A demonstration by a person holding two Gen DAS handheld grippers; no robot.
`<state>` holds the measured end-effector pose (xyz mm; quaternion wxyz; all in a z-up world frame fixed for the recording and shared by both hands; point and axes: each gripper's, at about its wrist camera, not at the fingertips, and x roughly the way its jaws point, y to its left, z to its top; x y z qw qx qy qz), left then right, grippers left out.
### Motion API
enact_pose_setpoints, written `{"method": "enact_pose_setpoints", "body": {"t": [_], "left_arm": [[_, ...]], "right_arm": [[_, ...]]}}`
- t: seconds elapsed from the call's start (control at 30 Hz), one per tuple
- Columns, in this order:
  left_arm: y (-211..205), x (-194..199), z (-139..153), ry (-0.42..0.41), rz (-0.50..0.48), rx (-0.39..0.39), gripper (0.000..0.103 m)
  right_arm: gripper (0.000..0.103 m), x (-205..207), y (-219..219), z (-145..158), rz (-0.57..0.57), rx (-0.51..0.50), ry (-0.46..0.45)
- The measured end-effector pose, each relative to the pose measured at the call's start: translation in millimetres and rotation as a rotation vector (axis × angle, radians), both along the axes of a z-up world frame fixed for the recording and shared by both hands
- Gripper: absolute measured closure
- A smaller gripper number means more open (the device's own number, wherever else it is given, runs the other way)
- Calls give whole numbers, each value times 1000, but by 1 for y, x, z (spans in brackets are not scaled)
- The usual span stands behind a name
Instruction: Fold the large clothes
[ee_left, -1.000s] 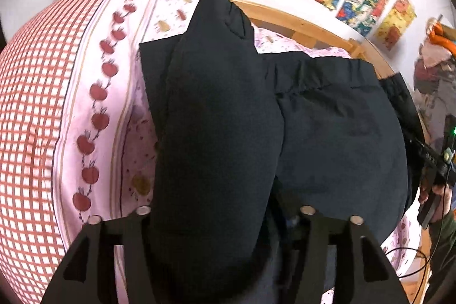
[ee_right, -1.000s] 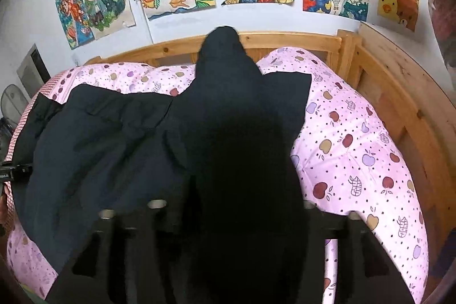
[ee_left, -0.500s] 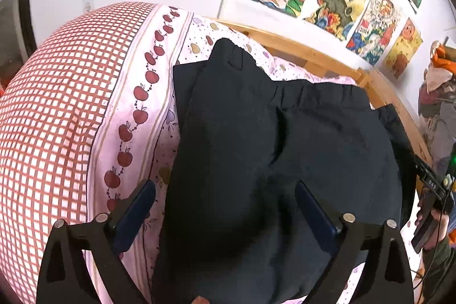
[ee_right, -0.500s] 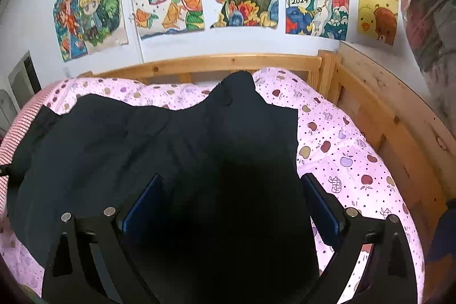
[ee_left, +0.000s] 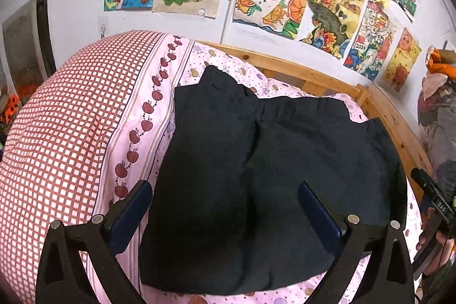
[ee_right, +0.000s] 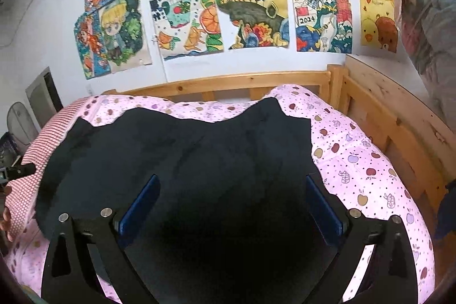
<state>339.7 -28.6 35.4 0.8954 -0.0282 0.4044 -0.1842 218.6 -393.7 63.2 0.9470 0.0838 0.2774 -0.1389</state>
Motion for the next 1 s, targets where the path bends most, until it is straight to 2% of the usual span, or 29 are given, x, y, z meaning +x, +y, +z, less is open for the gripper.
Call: {"method": "enact_pose_setpoints", "body": {"t": [0.27,0.57,0.73,1.0], "left_arm": [[-10,-34,15,-37,-42,-2,0],[-18,-61,34,-90,-29,-9,0],[-24,-81,37,-97,-34,-2,0],[-26,-125,36,-172,-44,30,0]], "right_arm": [[5,-23,25,12,51,-31,-37],[5,-49,42,26,81,-37,-74],[5,-63,50,30,94,-44,-86],[5,-93,72,41,139,-98,-118]]}}
